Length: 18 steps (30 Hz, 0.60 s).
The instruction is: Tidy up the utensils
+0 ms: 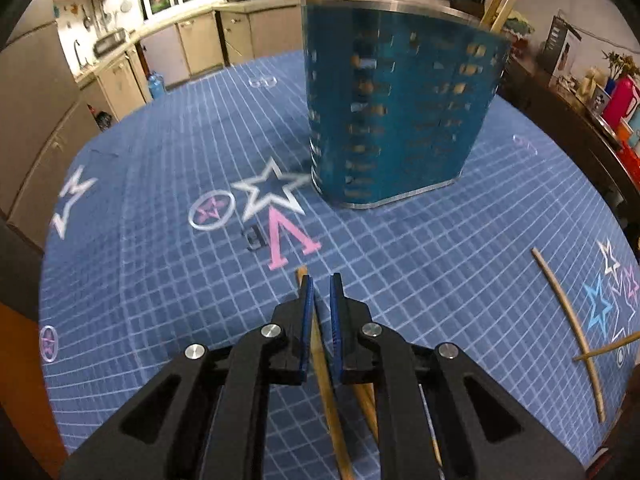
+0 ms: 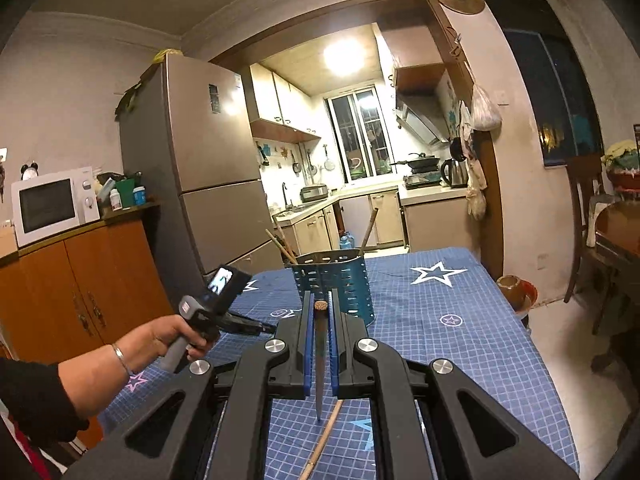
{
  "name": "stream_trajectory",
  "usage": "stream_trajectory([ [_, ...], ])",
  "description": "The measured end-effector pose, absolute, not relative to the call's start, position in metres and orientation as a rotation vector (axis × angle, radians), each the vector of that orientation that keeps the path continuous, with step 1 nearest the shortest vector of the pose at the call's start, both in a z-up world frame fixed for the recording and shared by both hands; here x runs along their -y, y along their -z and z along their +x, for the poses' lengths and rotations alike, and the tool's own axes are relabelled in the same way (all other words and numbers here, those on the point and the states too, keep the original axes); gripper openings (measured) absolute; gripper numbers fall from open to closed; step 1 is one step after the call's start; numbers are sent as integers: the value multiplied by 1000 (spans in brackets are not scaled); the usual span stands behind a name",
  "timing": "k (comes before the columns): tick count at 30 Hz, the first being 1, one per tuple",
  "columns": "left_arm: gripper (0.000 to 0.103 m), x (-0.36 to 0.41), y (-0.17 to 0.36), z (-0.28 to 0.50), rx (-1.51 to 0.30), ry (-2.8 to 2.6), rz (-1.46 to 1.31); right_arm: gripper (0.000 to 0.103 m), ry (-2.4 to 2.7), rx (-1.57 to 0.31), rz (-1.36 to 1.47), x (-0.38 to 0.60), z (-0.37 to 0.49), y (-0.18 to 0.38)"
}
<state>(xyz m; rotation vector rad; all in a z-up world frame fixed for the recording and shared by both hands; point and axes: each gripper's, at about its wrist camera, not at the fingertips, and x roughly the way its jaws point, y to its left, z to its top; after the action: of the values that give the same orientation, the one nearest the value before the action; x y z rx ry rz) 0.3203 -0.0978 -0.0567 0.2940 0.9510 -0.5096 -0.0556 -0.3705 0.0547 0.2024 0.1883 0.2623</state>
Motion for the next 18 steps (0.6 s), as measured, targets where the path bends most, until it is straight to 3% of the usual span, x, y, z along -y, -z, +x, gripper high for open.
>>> stream_trajectory([
  [3, 25, 95, 71, 326, -956, 474, 334, 8, -266, -184, 208, 371, -54, -54],
  [8, 27, 82, 76, 326, -943, 504, 274, 8, -269, -183, 201, 367, -54, -55],
  [10, 23, 82, 77, 323, -928, 504, 288, 8, -270, -182, 196, 365, -54, -56],
  [12, 7, 81, 79, 319, -914, 523, 295, 8, -275, -181, 190, 363, -51, -59],
  [18, 5, 78, 66, 313, -847, 481, 259, 8, -294, -154, 134, 351, -48, -74],
])
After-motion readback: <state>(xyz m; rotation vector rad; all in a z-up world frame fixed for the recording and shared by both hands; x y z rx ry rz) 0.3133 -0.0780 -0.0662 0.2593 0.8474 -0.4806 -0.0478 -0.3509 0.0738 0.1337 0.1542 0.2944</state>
